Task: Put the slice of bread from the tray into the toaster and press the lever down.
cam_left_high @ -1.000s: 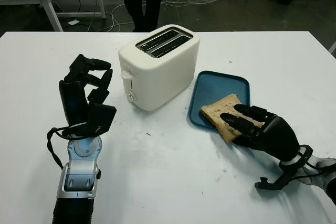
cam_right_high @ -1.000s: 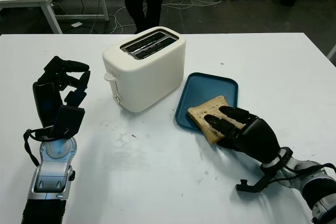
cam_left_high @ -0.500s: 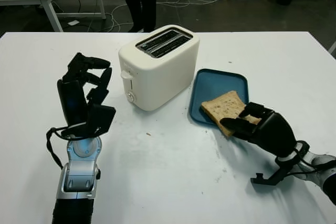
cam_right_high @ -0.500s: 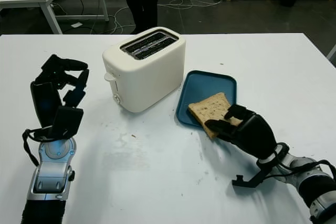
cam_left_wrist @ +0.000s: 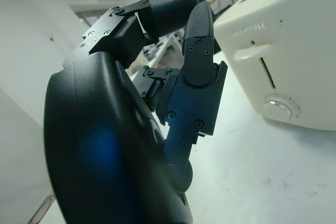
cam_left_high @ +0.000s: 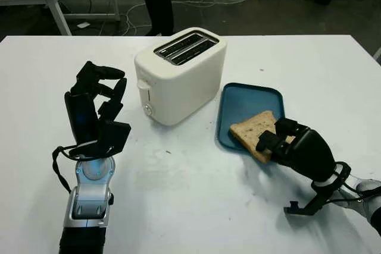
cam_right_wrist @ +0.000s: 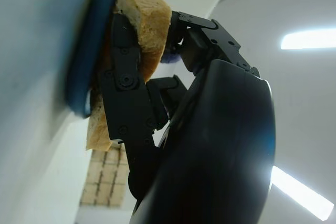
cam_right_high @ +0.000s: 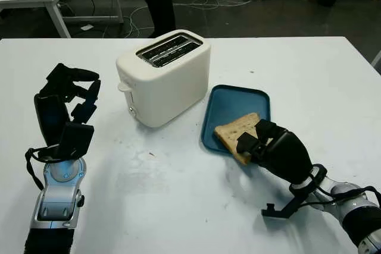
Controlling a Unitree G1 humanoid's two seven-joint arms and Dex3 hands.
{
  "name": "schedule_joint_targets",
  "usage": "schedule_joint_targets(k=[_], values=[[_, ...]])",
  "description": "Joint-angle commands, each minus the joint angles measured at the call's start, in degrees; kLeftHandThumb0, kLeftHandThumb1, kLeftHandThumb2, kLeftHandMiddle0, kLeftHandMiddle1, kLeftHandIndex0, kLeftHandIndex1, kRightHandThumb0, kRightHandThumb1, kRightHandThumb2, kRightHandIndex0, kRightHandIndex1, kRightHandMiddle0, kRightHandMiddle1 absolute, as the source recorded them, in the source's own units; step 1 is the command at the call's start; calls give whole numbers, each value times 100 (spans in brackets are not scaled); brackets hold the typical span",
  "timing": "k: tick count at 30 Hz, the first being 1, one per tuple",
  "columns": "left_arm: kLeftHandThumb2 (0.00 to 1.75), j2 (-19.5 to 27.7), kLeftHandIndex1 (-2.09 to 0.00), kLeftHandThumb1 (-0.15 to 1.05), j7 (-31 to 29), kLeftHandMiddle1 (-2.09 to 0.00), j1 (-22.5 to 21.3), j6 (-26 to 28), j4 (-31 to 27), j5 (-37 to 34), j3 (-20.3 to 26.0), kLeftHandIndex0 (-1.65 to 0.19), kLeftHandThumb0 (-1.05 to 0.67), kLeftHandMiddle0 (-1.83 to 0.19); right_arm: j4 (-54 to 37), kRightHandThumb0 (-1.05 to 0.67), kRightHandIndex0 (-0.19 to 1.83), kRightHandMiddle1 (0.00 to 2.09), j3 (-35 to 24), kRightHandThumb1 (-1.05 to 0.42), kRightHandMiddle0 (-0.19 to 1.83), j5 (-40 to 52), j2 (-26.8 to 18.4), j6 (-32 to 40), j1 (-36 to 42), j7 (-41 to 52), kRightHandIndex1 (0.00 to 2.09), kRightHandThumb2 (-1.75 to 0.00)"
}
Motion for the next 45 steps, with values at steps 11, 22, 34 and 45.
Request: schedule_joint_targets(k=[11, 22, 34, 45], values=[[21, -41, -128, 92, 5, -160, 39, -15, -64, 48, -17, -62, -42, -70, -550, -32, 73, 168, -1298, -92, 51, 1272, -211, -835, -104, 893, 175, -25], [21, -53, -128, 92, -15, -163, 40, -63, -33, 11, -5, -62, -42, -70, 22, -33, 71, 164, -1936, -92, 52, 2617, -134, -1455, -952, 2911, 175, -38], [21, -69, -128, 92, 6, -163, 43, -46, -32, 35, -14, -62, -42, -70, 595, -40, 69, 157, -1918, -92, 54, 3701, -214, -1264, -3736, 6849, 175, -38], [21, -94, -127, 92, 50, -160, 17, -7, -42, 144, -47, -63, -44, -70, 2215, -49, 104, 173, -914, -92, 77, 1922, 693, -1273, -6715, 6204, 175, -33]])
